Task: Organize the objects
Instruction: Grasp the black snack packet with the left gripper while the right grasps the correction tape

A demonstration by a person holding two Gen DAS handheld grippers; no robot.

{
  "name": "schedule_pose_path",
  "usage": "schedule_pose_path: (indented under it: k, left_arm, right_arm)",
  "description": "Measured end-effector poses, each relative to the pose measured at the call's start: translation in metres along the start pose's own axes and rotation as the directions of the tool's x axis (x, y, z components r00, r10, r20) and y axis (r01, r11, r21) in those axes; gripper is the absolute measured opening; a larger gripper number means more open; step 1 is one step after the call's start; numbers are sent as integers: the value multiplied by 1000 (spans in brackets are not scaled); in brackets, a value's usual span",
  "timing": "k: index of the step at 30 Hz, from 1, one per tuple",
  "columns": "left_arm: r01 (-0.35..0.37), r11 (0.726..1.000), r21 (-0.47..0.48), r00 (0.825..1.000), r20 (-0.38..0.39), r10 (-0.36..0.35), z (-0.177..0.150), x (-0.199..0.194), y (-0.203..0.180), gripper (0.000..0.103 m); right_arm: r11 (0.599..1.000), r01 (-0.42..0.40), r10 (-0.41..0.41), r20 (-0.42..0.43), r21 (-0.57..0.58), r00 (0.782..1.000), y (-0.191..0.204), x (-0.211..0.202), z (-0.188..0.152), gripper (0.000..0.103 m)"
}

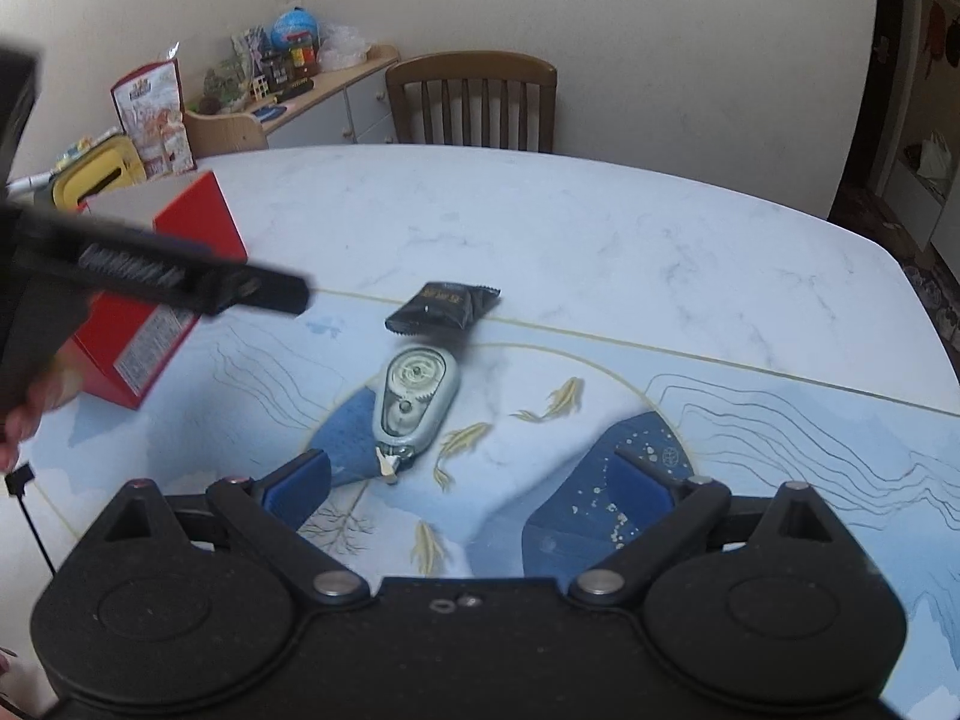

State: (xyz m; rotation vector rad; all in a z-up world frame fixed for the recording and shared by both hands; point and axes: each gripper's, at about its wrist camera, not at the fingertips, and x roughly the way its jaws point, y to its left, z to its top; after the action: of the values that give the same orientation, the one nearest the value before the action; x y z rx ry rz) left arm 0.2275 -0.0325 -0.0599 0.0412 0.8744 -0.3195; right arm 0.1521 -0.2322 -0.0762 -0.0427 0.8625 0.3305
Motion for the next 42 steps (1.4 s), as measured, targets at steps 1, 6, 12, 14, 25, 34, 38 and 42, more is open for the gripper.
schedule_pose_path:
  k: [1, 6, 12, 14, 25, 34, 38, 42]
  left_arm:
    - [3, 1000, 1, 1000, -10, -3, 4, 7, -3, 103]
    - [12, 1000, -10, 997, -79, -13, 20, 43, -12, 102]
    - [12, 999, -31, 990, -141, -16, 36, 79, -11, 102]
    - [5, 1000, -31, 987, -162, -10, 39, 89, -12, 103]
    - [-12, 999, -40, 969, -247, 2, 45, 130, -9, 103]
    - [5, 999, -47, 973, -229, -16, 46, 138, -8, 102]
    - [16, 999, -52, 977, -210, -27, 45, 138, -7, 101]
    - [21, 998, -60, 975, -219, -34, 44, 141, -8, 85]
  right_arm:
    - [1000, 0, 0, -3, -7, 1000, 1, 3, -1, 98]
    - [999, -15, 14, -19, -31, 1000, 5, 22, 1, 98]
    - [998, -30, 27, -48, -61, 999, 11, 52, 5, 97]
    - [997, -33, 29, -59, -66, 998, 12, 62, 7, 96]
    - [994, -38, 30, -72, -106, 997, 23, 96, 16, 93]
    - [986, -48, 36, -79, -160, 996, 37, 112, 19, 83]
    - [983, -48, 36, -70, -177, 997, 43, 113, 18, 84]
    - [984, -47, 35, -70, -174, 997, 45, 113, 18, 83]
